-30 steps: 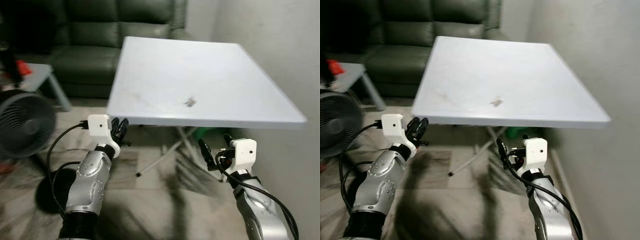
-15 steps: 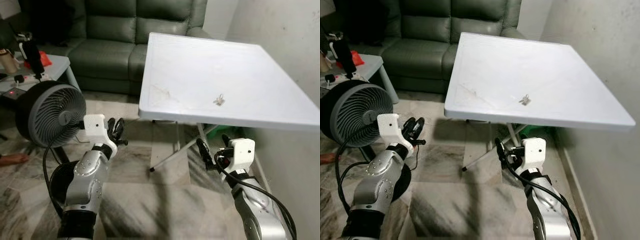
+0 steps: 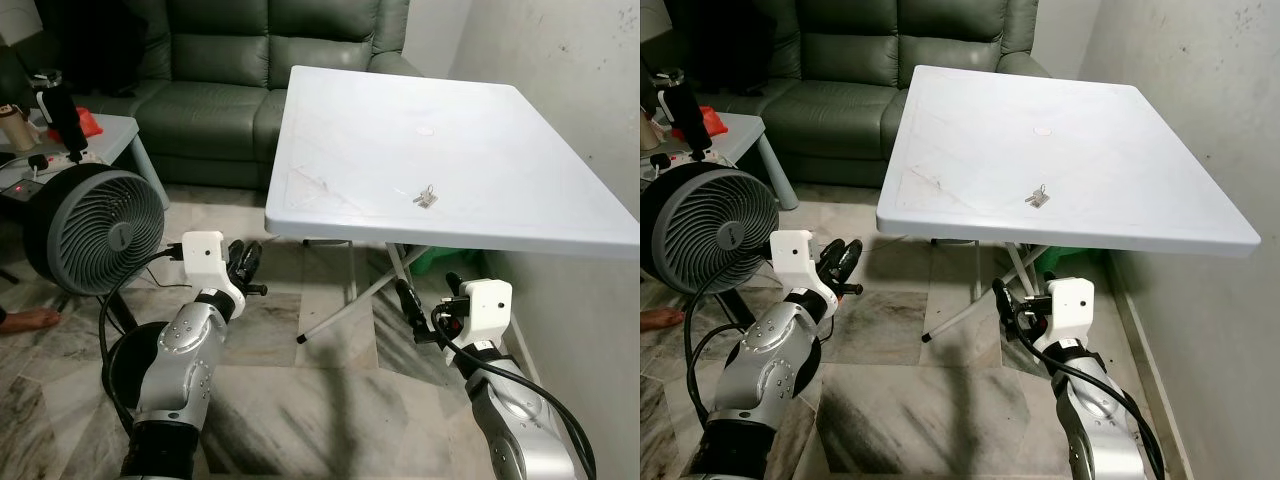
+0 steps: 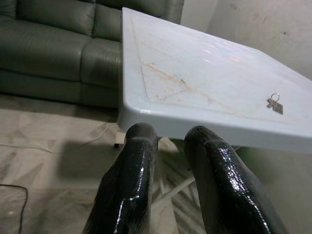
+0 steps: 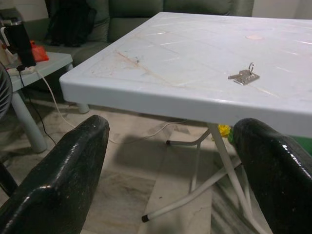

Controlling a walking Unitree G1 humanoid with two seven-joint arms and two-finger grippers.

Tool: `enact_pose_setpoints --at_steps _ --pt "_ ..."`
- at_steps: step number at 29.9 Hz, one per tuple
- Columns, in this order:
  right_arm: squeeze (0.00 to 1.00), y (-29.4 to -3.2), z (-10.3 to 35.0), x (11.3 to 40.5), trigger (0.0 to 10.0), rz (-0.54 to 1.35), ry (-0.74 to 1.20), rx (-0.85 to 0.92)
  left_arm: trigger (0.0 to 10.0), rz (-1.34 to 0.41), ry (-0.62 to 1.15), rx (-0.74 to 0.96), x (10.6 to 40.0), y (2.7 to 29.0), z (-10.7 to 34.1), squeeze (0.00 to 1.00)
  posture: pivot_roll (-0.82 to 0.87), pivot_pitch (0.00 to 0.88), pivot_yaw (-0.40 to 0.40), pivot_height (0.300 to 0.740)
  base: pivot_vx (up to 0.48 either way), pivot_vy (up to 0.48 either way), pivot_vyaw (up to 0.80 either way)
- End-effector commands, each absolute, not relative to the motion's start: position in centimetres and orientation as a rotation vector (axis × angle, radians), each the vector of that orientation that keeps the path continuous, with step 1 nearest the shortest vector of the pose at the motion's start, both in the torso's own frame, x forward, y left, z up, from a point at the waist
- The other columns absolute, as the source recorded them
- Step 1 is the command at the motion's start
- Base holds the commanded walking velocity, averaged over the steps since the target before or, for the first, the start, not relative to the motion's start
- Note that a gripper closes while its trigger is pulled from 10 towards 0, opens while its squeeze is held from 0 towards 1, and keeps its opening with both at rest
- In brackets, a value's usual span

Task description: Hang keys on a hook

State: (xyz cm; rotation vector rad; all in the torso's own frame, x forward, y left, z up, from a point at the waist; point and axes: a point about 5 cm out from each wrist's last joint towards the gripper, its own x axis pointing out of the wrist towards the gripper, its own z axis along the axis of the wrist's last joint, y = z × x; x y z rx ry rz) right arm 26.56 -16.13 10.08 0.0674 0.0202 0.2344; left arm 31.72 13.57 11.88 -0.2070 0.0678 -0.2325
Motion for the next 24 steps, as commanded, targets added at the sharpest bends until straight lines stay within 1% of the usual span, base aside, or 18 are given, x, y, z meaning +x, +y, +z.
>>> enact_pose_setpoints --at_steps 1,24 --pt "0.0 -16.4 10.55 26.56 10.0 0.232 0.001 0.066 10.0 -0.244 0.061 -0.197 31.89 13.47 12.27 0.0 -0.1 0.036 -0.056 0.74 0.39 0.0 0.0" --pt "0.0 -16.19 10.59 26.82 10.0 0.252 -0.005 0.057 10.0 -0.264 0.054 -0.186 32.28 13.12 12.64 0.0 -0.09 0.017 -0.05 0.74 0.394 0.0 0.0"
